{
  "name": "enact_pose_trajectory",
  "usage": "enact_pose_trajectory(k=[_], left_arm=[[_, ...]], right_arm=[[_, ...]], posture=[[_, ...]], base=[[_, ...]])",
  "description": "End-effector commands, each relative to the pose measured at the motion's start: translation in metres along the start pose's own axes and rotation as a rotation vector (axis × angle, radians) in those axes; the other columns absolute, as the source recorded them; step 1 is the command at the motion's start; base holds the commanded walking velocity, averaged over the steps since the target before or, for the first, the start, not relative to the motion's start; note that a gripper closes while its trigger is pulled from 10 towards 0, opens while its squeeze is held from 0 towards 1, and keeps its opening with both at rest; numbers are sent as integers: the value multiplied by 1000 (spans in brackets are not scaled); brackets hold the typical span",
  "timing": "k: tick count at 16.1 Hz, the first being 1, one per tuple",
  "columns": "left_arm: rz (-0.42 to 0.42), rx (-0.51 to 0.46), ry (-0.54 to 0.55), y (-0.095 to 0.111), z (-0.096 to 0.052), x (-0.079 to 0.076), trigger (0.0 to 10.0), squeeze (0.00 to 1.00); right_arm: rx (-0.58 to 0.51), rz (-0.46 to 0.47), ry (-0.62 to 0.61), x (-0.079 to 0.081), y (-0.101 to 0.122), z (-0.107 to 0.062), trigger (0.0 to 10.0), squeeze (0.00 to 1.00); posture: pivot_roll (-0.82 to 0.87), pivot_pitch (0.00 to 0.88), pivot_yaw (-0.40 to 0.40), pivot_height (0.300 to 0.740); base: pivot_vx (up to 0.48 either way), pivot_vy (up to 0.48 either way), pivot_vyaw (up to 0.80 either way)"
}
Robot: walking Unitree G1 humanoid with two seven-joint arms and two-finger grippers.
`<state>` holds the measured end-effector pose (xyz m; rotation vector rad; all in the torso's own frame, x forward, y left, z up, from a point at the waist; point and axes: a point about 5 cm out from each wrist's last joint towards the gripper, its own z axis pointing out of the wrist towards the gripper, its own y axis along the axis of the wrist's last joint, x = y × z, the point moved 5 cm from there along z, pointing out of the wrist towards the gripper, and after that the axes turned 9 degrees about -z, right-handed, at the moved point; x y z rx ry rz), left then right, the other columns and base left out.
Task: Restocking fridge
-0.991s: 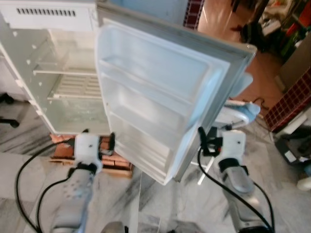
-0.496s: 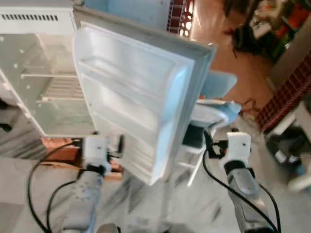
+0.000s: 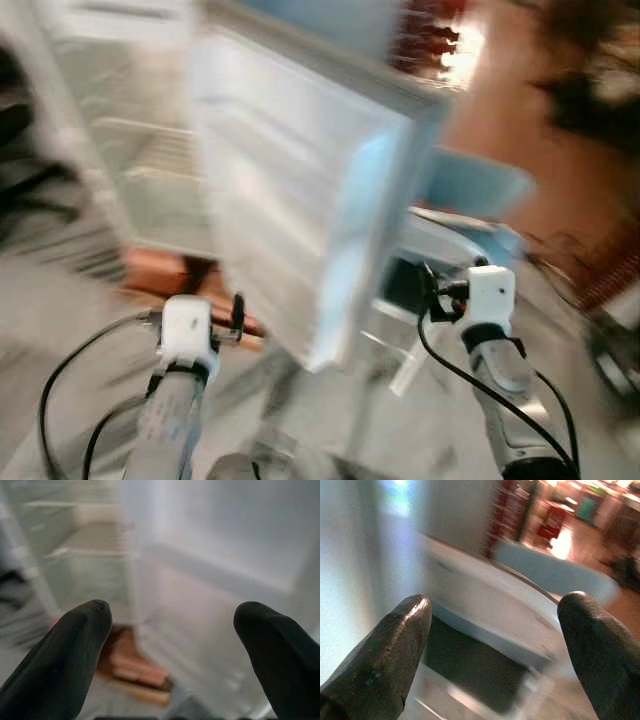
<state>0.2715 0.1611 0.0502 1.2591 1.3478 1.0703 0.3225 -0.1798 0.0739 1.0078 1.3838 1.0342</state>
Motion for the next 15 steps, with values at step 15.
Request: enact_pose_trajectory(k=[15], left_arm=[[26, 211, -115, -38, 0, -20, 10000, 0]], right_arm=[[89, 88, 47, -4, -3, 31, 10000, 0]], posture=[[126, 35, -94, 740]], base=[[0, 0, 252]])
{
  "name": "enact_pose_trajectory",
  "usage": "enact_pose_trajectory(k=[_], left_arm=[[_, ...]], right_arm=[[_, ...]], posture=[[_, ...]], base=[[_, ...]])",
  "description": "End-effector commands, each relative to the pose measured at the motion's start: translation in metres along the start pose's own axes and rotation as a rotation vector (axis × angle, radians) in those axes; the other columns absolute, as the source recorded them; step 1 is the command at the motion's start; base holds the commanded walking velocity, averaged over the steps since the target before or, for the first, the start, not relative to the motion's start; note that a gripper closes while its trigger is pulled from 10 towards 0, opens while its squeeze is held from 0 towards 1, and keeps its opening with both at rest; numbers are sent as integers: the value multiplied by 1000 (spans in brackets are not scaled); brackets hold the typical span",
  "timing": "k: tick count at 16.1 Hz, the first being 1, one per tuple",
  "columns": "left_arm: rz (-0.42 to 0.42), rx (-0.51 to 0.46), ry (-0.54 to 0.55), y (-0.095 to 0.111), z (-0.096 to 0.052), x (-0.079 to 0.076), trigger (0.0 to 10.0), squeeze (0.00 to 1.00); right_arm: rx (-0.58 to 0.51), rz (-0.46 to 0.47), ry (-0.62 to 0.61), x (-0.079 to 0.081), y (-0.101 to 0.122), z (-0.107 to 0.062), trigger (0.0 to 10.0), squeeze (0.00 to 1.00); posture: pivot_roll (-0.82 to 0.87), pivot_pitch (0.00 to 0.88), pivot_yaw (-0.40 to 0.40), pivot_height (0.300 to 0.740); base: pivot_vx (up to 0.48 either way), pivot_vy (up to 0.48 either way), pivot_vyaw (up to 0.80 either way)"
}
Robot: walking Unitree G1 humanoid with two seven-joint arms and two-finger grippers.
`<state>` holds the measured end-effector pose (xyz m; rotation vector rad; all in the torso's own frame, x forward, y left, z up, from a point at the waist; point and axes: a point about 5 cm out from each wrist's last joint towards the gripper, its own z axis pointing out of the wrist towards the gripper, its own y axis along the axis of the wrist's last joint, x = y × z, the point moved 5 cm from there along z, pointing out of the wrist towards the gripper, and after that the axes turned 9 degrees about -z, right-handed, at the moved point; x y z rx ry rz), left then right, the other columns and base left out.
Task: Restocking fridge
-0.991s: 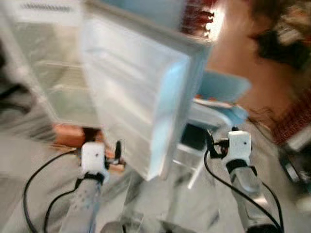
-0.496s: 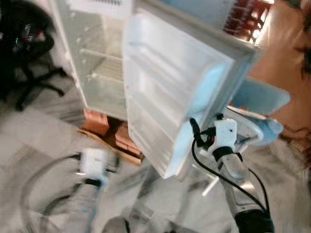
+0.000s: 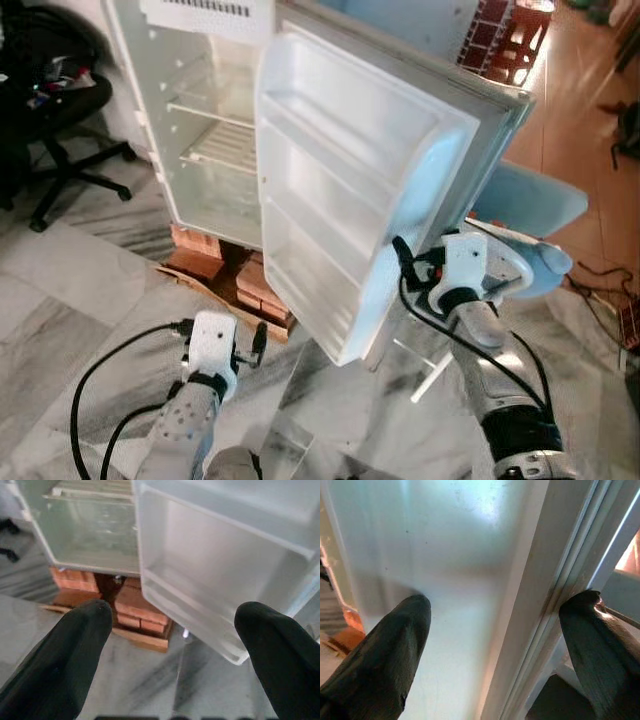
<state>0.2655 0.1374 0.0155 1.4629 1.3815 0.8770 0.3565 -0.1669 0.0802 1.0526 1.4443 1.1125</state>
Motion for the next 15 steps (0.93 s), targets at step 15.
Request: enact_pose_trajectory(k=[15], left_arm=[[36, 36, -16, -4, 4, 1, 10000, 0]], right_arm=[[309, -61, 1, -79, -51, -18, 10000, 0]], posture=[[122, 41, -78, 740]], base=[[0, 0, 0]])
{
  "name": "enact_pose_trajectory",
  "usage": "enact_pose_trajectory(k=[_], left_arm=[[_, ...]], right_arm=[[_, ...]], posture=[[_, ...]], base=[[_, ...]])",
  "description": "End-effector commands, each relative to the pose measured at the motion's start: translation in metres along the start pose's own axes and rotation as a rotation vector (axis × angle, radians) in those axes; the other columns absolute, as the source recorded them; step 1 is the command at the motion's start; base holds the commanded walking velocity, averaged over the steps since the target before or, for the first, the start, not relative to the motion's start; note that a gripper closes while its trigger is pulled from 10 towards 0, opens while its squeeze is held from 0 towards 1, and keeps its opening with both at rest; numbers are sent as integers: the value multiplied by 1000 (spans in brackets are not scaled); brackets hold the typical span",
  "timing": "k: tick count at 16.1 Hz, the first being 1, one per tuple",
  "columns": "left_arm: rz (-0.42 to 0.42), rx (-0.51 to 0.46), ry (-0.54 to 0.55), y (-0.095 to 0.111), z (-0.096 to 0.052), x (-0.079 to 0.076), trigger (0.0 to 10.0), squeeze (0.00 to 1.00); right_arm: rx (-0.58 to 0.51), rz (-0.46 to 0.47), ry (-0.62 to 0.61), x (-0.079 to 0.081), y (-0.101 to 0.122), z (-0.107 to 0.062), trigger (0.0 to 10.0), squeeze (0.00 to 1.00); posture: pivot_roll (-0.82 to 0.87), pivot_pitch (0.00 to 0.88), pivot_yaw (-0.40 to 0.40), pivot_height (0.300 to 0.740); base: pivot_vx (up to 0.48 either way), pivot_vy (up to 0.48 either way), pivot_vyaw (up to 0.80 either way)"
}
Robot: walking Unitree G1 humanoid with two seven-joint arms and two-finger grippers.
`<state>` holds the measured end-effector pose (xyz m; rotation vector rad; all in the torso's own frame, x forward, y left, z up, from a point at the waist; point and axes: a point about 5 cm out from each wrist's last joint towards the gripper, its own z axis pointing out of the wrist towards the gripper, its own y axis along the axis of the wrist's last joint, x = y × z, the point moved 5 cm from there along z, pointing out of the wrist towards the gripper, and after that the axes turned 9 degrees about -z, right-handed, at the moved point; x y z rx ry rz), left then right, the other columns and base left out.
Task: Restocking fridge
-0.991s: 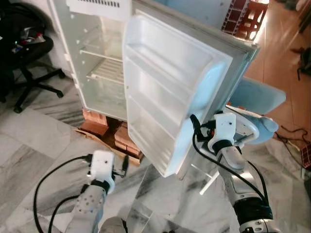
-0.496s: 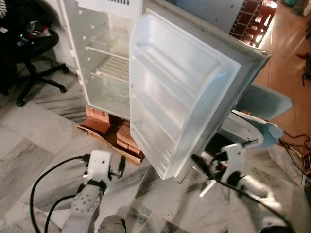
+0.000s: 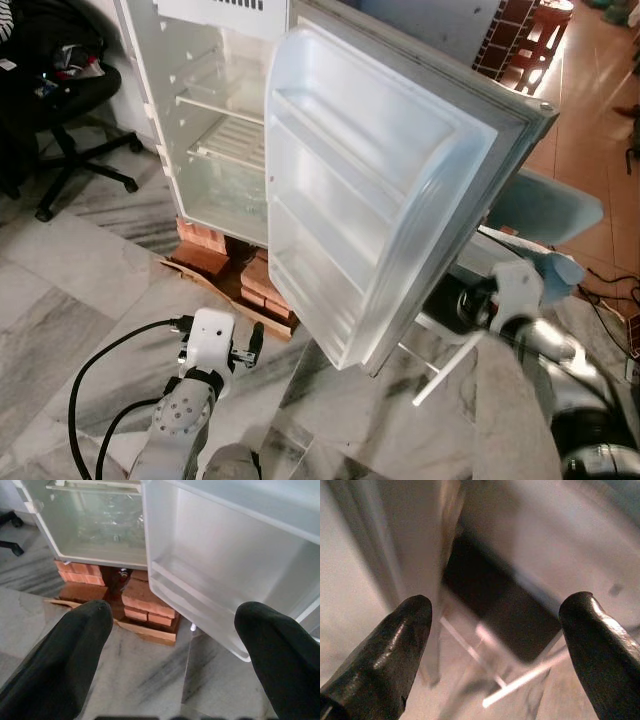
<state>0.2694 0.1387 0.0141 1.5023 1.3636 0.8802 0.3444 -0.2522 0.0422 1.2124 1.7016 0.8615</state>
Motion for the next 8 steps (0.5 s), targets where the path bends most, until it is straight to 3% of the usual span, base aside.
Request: enact_pose_trajectory(k=[1, 3, 5, 6, 8], left_arm=[[7, 22, -11, -4, 0, -3, 10000, 0], [8, 24, -15, -4, 1, -3, 10000, 0], [10, 27, -22, -4, 1, -5, 10000, 0], [10, 27, -23, -4, 1, -5, 10000, 0], [9, 31, -26, -5, 1, -6, 10000, 0]], right_arm=[[-88, 47, 0, 0, 24, 3, 10000, 0], [-272, 154, 107, 18, 65, 2, 10000, 0], [-450, 271, 322, 48, 100, -16, 10000, 0], [-509, 340, 493, 68, 111, -34, 10000, 0], [-579, 420, 903, 108, 119, -91, 10000, 0]], posture=[[124, 38, -77, 740], [123, 37, -75, 740], [122, 37, -74, 740], [122, 37, -74, 740], [120, 38, -75, 740]], base=[[0, 0, 0], [0, 0, 0], [0, 0, 0], [0, 0, 0], [0, 0, 0]])
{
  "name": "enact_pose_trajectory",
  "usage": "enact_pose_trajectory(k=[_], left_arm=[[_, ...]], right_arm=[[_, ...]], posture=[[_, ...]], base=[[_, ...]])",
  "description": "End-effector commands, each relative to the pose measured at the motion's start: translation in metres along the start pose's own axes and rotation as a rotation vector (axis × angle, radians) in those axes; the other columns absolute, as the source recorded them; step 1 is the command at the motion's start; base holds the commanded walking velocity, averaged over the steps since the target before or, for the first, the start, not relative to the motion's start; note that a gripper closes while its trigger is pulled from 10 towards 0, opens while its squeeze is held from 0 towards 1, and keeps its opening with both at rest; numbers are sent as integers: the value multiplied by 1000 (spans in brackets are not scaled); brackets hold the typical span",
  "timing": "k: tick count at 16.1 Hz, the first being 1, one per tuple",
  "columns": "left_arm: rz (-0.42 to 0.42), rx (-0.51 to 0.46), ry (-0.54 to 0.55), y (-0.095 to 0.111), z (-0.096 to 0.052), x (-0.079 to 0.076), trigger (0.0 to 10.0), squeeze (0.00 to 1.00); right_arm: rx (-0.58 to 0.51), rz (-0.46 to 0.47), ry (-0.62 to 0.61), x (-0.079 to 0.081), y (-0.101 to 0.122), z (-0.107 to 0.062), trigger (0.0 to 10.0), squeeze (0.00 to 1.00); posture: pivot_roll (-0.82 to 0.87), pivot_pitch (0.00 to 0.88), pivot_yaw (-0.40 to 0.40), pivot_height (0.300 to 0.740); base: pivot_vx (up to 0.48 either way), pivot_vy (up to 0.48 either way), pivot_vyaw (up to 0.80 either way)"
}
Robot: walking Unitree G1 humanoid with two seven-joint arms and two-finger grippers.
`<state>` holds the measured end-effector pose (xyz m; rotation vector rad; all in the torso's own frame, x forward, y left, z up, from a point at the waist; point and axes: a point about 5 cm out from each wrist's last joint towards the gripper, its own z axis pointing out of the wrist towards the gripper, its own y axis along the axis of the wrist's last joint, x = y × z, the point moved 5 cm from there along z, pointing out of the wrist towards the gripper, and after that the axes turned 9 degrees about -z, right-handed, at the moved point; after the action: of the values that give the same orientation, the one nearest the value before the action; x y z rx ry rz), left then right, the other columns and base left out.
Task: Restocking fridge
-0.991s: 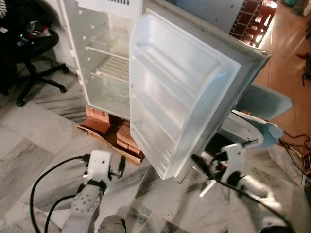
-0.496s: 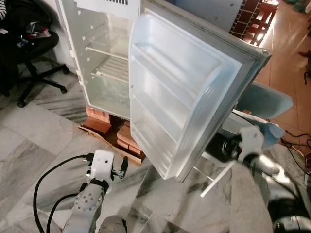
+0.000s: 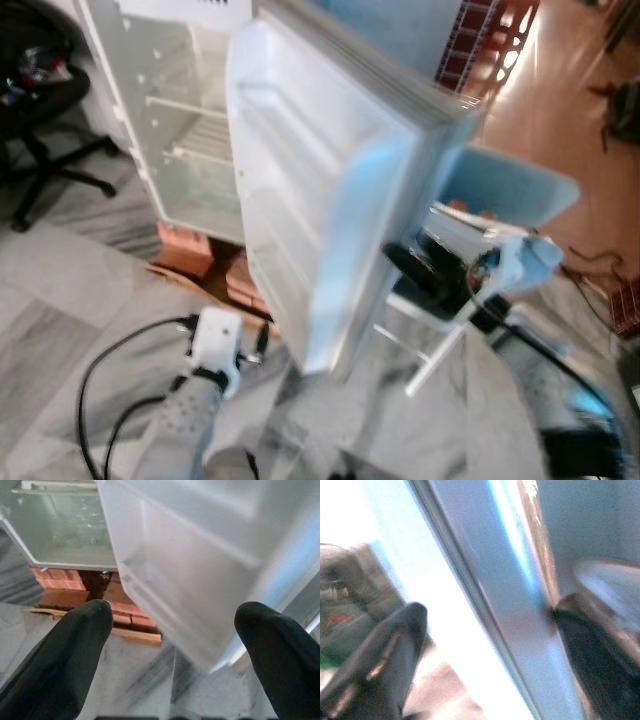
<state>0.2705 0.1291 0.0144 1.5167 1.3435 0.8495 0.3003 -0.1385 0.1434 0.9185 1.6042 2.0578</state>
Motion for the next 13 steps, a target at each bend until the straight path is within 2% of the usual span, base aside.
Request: enact_pose_trajectory(k=[1, 2, 3, 4, 7, 10, 13], left_arm=[[7, 25, 5, -5, -2, 3, 10000, 0], [6, 28, 4, -6, -2, 2, 10000, 0], [5, 28, 3, -6, -2, 2, 10000, 0], [5, 30, 2, -6, -2, 1, 10000, 0], [2, 31, 3, -7, -2, 1, 10000, 0], [3, 31, 2, -7, -2, 1, 10000, 0], [-10, 14, 11, -5, -1, 3, 10000, 0]], right_arm=[[-9, 46, 157, 26, 1, 4, 10000, 0], [96, 4, 101, 16, -25, -4, 10000, 0], [166, -11, 56, 7, -41, -11, 10000, 0], [248, -11, 58, 8, -58, -23, 10000, 0], [317, -12, 66, 12, -69, -32, 10000, 0], [365, -74, -15, -4, -83, -33, 10000, 0], [336, -163, -212, -27, -84, -27, 10000, 0]], posture=[[120, 38, -75, 740], [116, 38, -76, 740], [118, 37, -77, 740], [118, 37, -77, 740], [119, 36, -77, 740], [120, 32, -81, 740], [121, 28, -85, 740]], base=[[0, 0, 0], [0, 0, 0], [0, 0, 0], [0, 0, 0], [0, 0, 0], [0, 0, 0], [0, 0, 0]])
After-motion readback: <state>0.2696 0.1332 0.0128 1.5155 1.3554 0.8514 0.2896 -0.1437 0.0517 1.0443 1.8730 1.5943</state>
